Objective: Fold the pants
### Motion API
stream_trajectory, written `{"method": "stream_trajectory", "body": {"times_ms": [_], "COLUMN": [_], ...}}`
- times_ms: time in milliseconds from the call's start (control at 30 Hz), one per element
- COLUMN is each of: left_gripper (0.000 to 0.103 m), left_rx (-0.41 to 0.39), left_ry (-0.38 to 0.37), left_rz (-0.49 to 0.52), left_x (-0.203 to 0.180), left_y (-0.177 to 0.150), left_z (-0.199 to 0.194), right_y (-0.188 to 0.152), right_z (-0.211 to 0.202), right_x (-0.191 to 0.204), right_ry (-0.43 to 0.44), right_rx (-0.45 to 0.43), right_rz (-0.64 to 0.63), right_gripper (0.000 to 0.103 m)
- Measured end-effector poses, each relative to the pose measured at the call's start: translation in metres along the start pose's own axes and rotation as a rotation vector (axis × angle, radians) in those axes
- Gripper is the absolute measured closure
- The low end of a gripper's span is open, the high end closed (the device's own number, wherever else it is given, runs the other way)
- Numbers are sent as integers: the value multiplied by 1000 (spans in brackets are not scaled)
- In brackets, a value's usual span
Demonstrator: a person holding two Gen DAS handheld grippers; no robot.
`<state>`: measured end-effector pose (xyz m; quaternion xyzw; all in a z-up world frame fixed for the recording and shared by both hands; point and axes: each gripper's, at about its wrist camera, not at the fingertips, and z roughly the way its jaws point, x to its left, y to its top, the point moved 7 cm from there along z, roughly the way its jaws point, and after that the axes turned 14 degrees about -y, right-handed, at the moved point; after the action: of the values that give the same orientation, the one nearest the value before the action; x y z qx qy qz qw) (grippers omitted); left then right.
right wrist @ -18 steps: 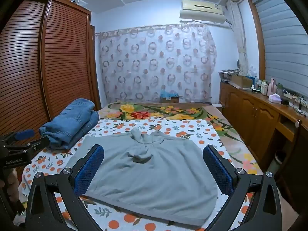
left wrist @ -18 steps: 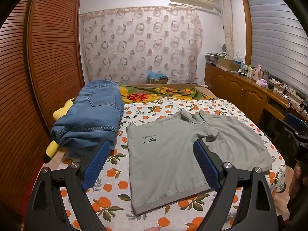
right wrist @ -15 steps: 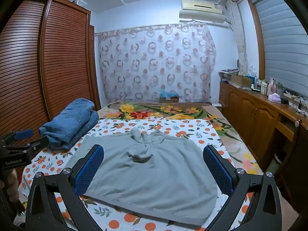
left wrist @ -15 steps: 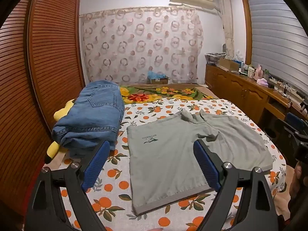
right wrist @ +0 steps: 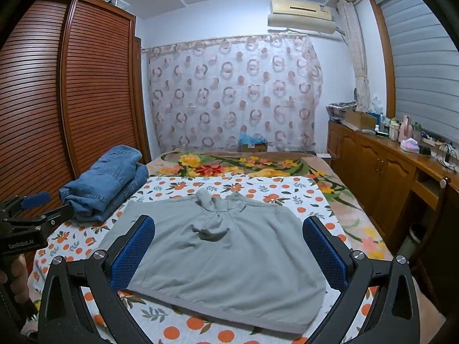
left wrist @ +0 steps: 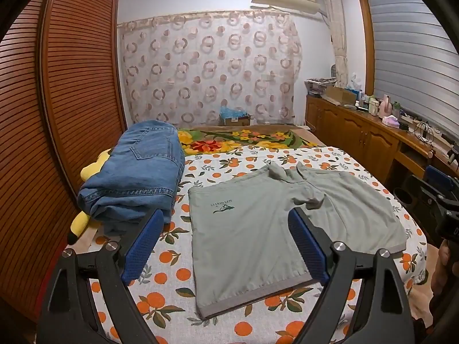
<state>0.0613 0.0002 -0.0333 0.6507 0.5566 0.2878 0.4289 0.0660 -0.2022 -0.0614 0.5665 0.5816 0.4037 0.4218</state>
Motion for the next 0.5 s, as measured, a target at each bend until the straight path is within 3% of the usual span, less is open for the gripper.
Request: {"method": "stream_trajectory", "body": {"times_ms": [500], "left_gripper": [14], "left_rx": [-3], "left_ry": [3], "left_rz": [3], "left_x": [0], "left_y": [0], "left_z": [0], "right_y": [-1], "right_z": [0], "right_x": [-1], "right_ry": [1], "right_rx": [1], "right_rz": [3], "right_gripper": [0]}}
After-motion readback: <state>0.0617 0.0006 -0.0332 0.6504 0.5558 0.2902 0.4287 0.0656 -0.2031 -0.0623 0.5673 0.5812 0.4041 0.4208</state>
